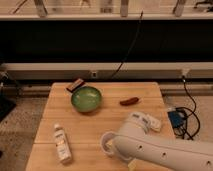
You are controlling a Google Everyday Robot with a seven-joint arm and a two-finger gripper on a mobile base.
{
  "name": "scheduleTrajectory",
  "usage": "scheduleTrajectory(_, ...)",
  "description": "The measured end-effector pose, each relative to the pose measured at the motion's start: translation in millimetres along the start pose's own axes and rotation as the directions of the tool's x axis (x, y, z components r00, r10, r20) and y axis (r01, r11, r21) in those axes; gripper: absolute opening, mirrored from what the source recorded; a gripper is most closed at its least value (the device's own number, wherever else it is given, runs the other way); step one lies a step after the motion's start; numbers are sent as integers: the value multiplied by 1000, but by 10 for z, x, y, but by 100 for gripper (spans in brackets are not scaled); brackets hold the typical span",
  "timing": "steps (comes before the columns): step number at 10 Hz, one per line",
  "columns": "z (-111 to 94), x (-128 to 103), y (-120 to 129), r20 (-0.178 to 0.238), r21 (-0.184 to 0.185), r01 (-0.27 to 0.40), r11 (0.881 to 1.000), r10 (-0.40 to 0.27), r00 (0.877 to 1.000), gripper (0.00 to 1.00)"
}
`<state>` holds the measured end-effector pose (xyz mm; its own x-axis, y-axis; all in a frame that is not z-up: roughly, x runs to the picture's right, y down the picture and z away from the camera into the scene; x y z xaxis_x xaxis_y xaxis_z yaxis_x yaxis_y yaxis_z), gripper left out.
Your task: Place the ceramic cup in the ceramic bowl
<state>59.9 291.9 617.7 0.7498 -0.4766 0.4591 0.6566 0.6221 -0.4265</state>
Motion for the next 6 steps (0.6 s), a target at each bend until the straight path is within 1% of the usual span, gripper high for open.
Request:
scheduleTrajectory(3, 56, 46, -13, -1, -7, -3, 1000, 3, 1000, 80)
scheduleTrajectory(6, 221, 82, 22, 5, -26, -7, 1000, 7, 1000, 80)
